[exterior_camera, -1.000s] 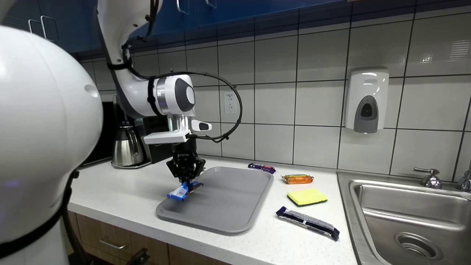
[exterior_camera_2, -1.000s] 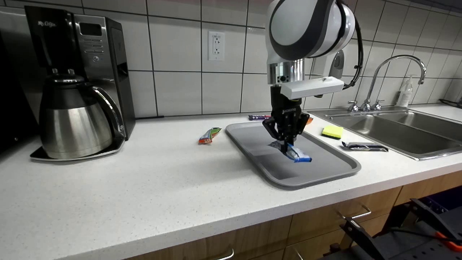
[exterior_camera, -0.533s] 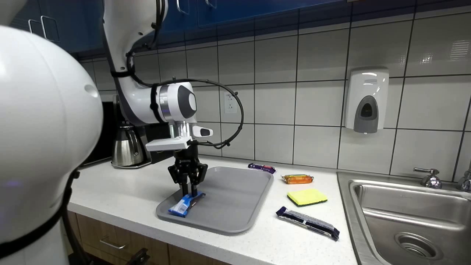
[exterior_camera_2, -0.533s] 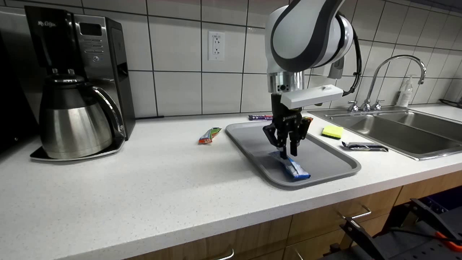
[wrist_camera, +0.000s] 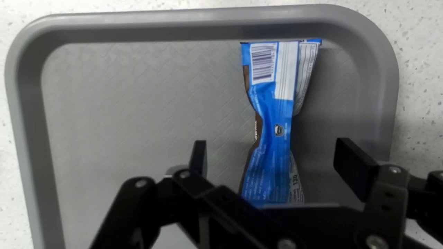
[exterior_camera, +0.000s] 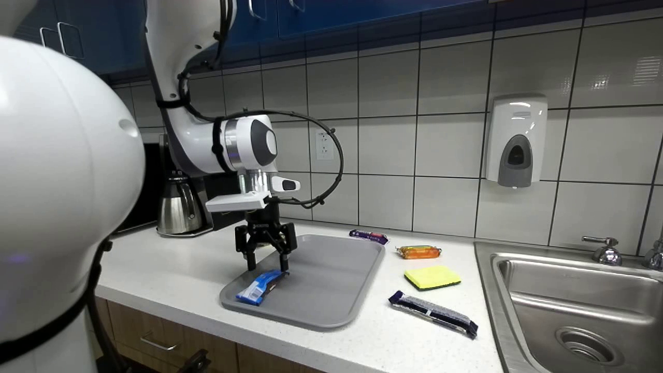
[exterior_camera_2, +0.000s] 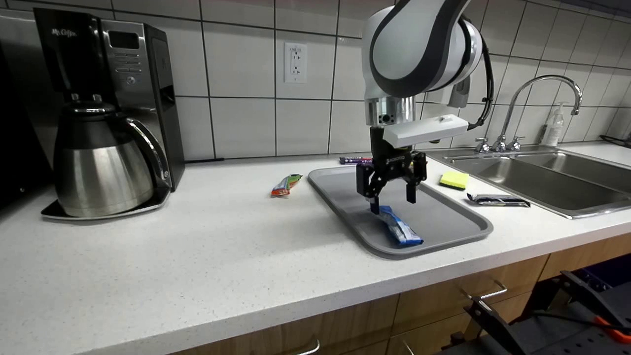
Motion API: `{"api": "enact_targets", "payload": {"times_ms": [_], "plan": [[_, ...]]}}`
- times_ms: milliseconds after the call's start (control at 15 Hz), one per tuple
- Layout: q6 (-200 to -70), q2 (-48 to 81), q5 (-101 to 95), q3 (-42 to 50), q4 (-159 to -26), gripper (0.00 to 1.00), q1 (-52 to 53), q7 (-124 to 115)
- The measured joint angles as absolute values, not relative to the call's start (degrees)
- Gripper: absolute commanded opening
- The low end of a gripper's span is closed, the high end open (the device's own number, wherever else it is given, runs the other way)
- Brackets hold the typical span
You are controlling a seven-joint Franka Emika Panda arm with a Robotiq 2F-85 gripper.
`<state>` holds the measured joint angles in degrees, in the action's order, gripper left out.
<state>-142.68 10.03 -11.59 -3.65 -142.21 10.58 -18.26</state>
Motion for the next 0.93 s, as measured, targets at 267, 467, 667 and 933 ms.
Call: {"api": "enact_targets", "payload": {"times_ms": [267, 467, 667, 933], "plan": [[-142.68, 8.89, -11.41, -3.77, -141.83, 1.00, 10.59, -18.26], [-142.67, 7.81, -10.90, -4.02, -141.27, 1.00, 10.63, -18.26], [-142.66, 7.22, -10.04, -4.52, -140.25, 1.00, 10.66, -18.26], [-142.63, 7.22, -7.85, -5.38, -138.12, 1.00, 10.72, -18.26]]}}
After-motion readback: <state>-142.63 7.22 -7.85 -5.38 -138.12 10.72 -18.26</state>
